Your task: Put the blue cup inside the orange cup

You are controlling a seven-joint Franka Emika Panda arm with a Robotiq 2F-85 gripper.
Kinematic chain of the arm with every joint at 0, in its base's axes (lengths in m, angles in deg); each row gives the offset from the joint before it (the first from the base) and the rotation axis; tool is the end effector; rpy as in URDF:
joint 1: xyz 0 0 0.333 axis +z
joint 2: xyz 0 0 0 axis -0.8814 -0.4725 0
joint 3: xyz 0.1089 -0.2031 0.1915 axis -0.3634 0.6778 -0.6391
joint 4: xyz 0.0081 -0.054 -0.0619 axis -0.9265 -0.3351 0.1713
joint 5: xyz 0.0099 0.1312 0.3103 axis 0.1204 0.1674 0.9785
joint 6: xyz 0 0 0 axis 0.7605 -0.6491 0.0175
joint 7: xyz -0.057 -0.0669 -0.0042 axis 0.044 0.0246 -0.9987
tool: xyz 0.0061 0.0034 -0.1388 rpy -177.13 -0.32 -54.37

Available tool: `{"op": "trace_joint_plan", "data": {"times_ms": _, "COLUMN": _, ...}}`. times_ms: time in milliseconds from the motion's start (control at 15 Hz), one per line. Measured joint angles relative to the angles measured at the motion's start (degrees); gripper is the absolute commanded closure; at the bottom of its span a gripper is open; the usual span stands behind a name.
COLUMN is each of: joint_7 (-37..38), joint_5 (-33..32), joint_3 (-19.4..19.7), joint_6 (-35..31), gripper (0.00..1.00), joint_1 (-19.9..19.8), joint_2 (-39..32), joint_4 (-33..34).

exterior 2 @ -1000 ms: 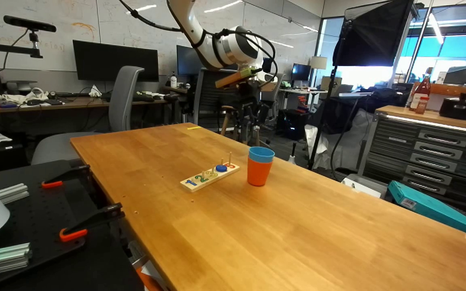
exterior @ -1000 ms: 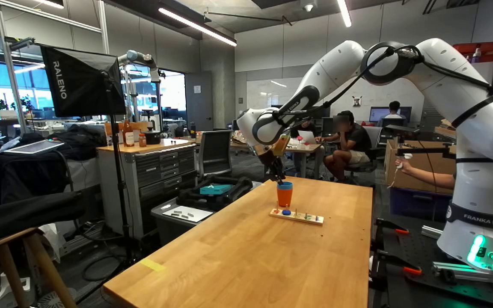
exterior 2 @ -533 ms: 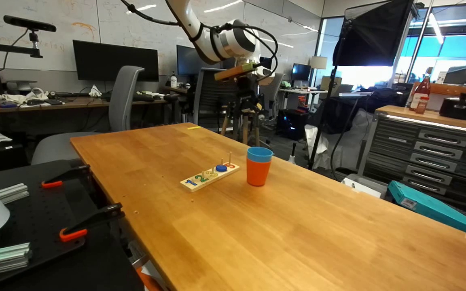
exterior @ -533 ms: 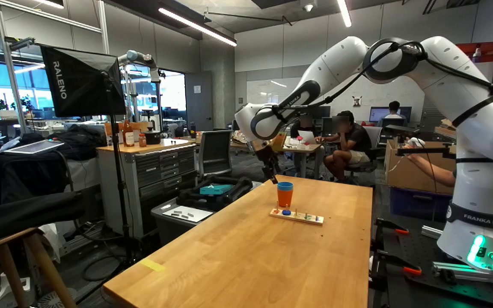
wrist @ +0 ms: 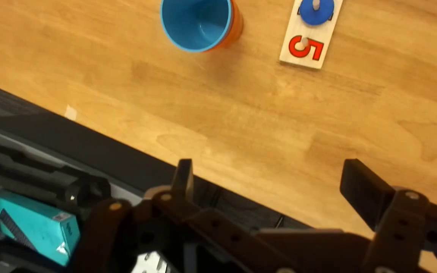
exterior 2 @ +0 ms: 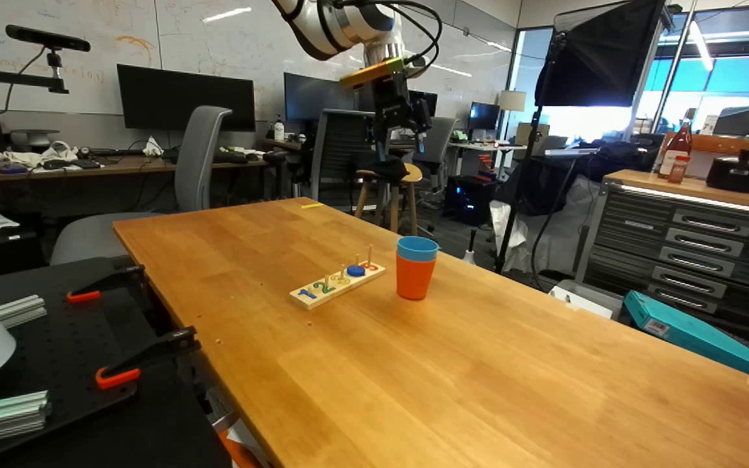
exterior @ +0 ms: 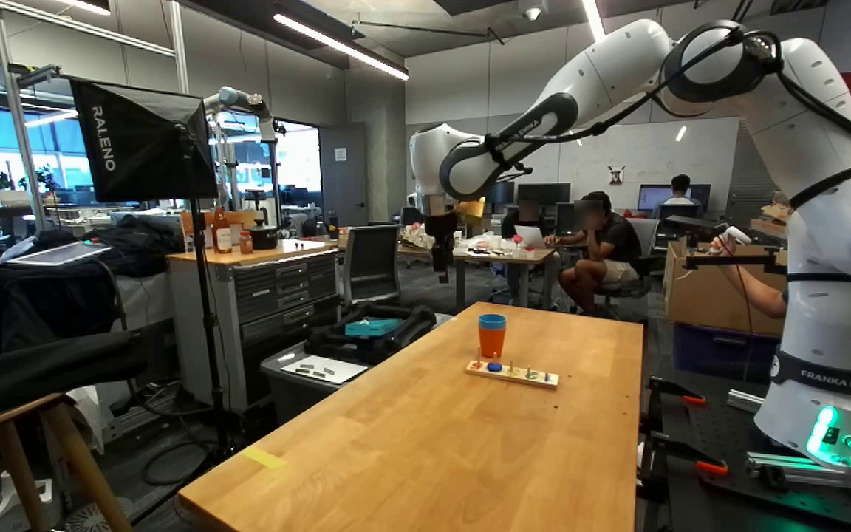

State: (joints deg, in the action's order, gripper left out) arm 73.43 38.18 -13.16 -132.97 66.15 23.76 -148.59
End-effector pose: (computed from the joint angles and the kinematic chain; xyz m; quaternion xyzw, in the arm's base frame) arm 0.6241 0.0189 0.3445 0.9724 0.1569 -0.0009 0.1729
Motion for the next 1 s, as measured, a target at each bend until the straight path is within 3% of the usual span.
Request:
{"op": "trace_joint_plan", "data": {"times_ms": 333, "joint_7": -0.4, "joint_5": 1.3, "joint_3": 0.1, "joint_6": -2.6, "gripper": 0.00, "joint_1": -0.8, "joint_2": 4.6, "joint_4": -3.3}}
{"op": "trace_joint_plan", "data": {"times_ms": 733, "joint_7": -4.2, "joint_5": 8.7, "joint_3": 1.0, "joint_6": 9.0, "gripper": 0.00, "joint_1": -5.1, "joint_2": 5.5, "joint_4": -3.3}}
{"op": "trace_joint_plan", "data": {"times_ms": 1000, "joint_7": -7.2, "joint_5": 12.7, "joint_3": 1.1, "joint_6": 12.2, "gripper": 0.00, "joint_1": -7.5, "joint_2": 6.2, "joint_4": -2.8}}
